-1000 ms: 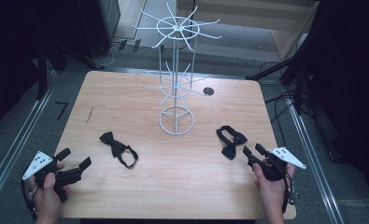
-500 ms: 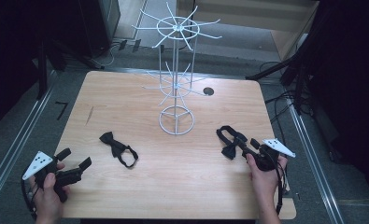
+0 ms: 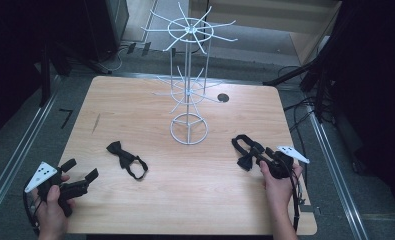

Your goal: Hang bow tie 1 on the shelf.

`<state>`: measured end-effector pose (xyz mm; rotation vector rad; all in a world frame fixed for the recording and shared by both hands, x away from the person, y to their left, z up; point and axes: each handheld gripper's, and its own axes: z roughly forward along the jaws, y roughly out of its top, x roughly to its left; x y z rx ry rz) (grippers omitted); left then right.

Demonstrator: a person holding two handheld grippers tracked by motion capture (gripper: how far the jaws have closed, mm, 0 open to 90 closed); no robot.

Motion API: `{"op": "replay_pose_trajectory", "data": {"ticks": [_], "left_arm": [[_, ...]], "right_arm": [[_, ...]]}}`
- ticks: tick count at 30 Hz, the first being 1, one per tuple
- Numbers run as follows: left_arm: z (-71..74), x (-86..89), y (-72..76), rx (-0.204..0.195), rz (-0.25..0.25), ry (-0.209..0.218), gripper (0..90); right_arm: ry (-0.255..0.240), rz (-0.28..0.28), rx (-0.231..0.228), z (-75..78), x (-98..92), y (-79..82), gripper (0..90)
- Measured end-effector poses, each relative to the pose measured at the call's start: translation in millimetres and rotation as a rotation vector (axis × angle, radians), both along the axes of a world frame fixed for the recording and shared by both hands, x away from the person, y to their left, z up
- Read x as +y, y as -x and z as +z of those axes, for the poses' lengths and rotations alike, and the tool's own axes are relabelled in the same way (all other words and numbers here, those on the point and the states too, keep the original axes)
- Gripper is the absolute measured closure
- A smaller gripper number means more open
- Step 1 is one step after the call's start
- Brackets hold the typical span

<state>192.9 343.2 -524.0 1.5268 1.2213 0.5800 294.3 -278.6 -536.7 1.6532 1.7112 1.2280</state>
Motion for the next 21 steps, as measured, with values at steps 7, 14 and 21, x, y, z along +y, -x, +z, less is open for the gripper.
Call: {"op": "replay_pose_trajectory", "data": {"ticks": [7,14,21], "left_arm": [[0.2,-0.4,-0.3,0.003,0.000,-0.005,2.7],[0.1,-0.7,-0.7,0.004,-0.001,-0.007,2.7],[0.3,-1.3,-0.9,0.007,-0.004,-0.013,2.7]], "right_arm": [[0.004,-0.015,0.022,-6.2,1.4,-6.1,45.8],[0.013,-0.018,0.036,-11.0,4.3,-12.7,44.8],[0.022,-0.025,0.044,-7.7,8.8,-19.5,44.4]]}}
